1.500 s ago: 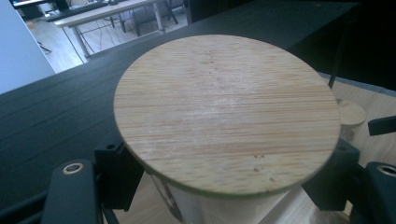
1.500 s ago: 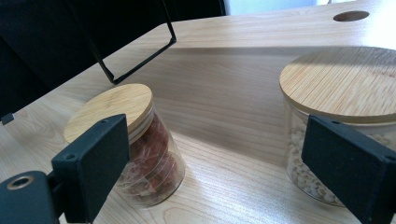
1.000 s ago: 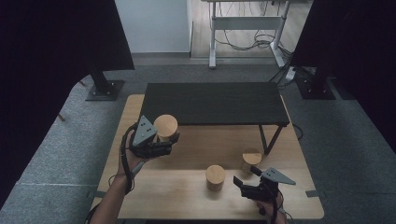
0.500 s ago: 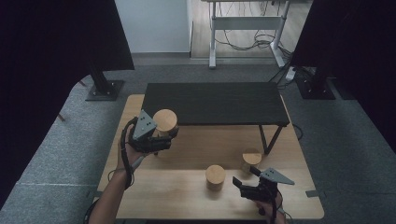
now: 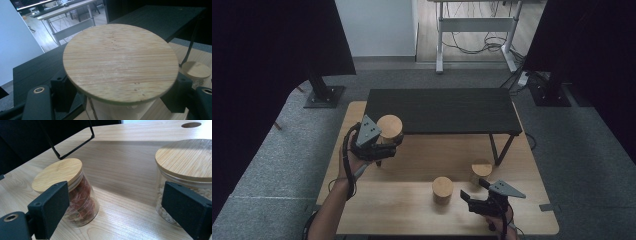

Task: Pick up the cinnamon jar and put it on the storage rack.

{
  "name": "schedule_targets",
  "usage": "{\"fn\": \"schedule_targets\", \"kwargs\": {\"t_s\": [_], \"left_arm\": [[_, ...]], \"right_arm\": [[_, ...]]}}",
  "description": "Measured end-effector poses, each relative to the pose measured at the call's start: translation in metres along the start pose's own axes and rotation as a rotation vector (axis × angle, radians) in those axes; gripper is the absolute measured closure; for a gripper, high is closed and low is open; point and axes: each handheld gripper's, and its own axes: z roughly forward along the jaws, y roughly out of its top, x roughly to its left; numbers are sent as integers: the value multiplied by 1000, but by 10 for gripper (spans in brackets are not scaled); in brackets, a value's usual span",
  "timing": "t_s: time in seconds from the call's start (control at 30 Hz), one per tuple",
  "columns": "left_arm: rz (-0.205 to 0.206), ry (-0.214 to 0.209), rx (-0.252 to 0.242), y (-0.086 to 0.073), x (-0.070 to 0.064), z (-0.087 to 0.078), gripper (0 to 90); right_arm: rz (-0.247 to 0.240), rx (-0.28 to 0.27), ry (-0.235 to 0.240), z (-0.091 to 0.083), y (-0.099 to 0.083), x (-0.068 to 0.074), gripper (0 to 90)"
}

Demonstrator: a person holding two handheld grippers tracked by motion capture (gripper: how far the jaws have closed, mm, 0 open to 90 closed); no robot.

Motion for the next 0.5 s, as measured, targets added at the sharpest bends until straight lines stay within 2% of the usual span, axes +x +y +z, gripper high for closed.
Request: {"fn": "schedule_targets", "kwargs": {"t_s": [0.5], "left_arm": [[0, 7, 14, -1, 2, 8, 253]], "right_arm": [[-19, 24, 0, 3, -2, 2, 73]]}}
